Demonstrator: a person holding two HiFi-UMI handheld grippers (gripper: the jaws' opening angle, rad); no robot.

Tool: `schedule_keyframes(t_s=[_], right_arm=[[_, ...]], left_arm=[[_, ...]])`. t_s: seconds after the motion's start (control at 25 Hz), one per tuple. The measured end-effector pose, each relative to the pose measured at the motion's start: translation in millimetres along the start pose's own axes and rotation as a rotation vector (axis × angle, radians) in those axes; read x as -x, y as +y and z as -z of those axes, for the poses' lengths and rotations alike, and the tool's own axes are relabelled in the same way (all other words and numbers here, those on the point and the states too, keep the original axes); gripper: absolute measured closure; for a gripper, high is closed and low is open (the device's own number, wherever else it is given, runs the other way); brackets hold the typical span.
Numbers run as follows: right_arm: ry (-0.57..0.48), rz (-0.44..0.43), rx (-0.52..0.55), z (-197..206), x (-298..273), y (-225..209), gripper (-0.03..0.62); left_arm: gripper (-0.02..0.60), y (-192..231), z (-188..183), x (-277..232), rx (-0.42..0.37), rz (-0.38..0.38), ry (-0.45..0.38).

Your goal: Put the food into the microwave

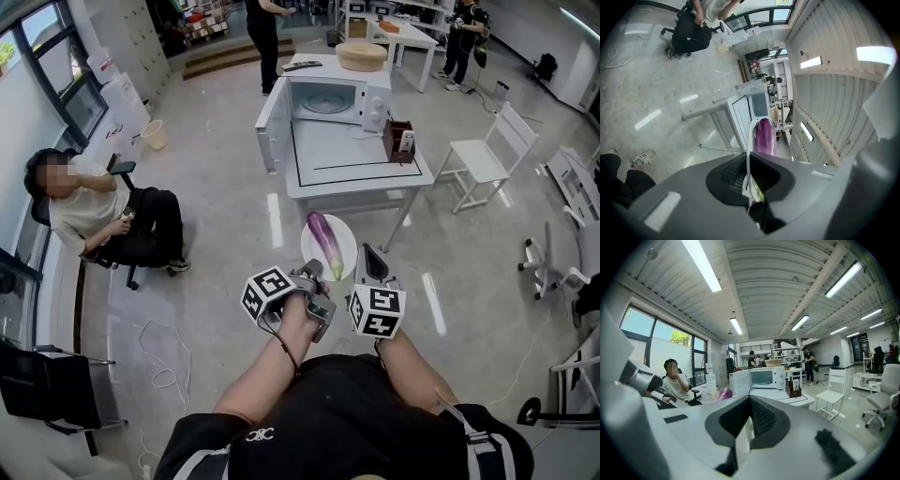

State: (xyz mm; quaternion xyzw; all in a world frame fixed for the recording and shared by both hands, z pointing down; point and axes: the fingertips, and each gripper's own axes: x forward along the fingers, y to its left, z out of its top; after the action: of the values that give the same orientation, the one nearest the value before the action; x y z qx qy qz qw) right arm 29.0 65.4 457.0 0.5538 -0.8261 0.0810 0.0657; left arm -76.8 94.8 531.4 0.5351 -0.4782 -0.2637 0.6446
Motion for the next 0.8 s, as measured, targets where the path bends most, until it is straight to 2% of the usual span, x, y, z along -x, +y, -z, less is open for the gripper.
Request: schedule_keyframes(t_s=[0.44, 0.64, 0.8], right_arm=[[0.003, -0.040, 0.020, -14, -64, -66, 0.588], [0.016, -0.048, -0.001, -11, -72, -82, 0.588], [-0.005, -0.057, 0.023, -9, -72, -83, 0.587]], left_arm=[[0.557, -30, -12, -90, 0.021, 0.002, -0.037], [0.558, -27, -6, -102, 0.032, -0.010, -0.048], [0.557, -26, 0, -108, 0.030, -0.008, -0.042]])
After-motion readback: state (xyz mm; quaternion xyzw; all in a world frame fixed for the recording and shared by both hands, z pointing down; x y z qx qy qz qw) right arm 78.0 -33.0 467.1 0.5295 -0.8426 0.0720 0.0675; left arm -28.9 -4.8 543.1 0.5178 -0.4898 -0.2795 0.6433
